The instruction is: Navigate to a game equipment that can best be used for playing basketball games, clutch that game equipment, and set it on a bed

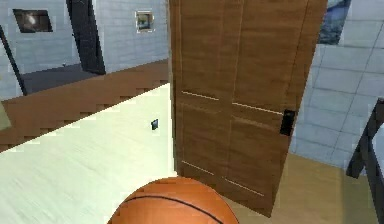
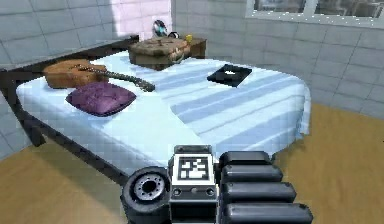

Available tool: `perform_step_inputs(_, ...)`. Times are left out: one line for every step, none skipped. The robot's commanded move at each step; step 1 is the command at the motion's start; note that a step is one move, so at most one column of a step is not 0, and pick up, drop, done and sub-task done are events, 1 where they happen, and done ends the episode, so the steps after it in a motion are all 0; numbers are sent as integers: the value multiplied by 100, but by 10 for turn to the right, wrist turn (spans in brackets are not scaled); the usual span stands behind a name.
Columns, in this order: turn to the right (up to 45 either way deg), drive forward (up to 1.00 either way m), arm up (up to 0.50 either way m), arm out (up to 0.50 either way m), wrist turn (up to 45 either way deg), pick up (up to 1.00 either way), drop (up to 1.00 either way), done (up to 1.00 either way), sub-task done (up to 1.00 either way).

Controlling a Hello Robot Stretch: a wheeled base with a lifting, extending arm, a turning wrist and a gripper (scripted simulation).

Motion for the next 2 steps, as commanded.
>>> perform_step_inputs(390, 0, 0, 0, 0, 0, 0, 0, 0)
perform_step_inputs(0, 80, 0, 0, 0, 0, 0, 0, 0)
